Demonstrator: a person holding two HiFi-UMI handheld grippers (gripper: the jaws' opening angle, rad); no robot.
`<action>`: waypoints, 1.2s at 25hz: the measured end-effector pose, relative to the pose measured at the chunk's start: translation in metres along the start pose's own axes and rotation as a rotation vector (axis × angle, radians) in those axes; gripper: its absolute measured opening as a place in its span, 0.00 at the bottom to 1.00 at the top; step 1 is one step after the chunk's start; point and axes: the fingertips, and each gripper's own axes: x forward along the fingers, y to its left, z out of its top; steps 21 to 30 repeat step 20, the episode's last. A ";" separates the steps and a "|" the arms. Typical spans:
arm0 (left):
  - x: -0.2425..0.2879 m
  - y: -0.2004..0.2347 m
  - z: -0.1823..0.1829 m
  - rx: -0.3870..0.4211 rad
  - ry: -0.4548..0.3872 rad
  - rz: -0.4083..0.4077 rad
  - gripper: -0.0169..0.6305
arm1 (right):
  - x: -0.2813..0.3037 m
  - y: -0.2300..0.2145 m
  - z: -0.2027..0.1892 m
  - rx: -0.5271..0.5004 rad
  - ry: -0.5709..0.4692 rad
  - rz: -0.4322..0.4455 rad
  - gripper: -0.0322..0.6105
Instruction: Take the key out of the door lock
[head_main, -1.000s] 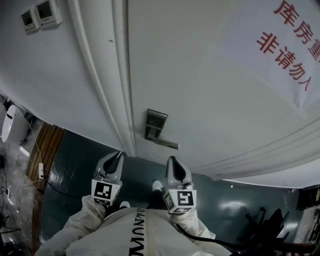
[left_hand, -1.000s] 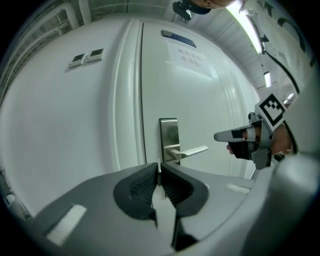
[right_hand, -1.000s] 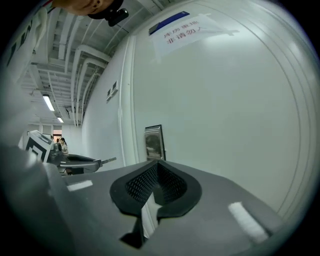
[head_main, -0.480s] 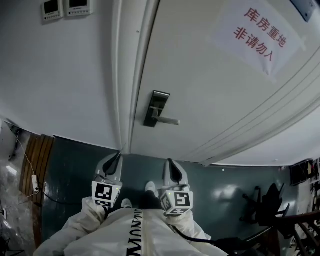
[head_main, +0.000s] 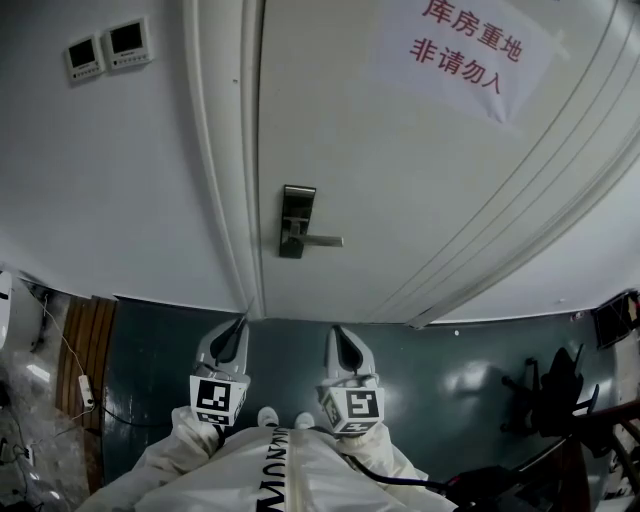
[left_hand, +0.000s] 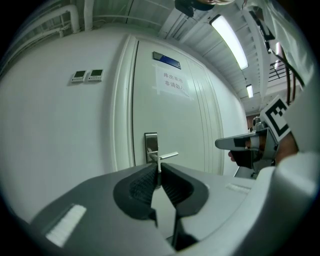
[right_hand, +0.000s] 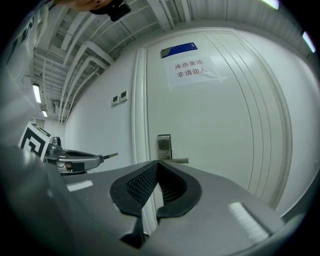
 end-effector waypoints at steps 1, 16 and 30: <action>0.002 -0.001 0.001 0.006 0.002 0.004 0.06 | 0.001 -0.003 0.001 0.000 -0.002 0.003 0.05; 0.017 -0.007 0.009 0.021 -0.002 0.024 0.06 | 0.008 -0.017 0.008 0.004 -0.031 0.021 0.05; 0.020 -0.007 0.009 0.021 -0.001 0.025 0.06 | 0.009 -0.019 0.009 0.004 -0.031 0.019 0.05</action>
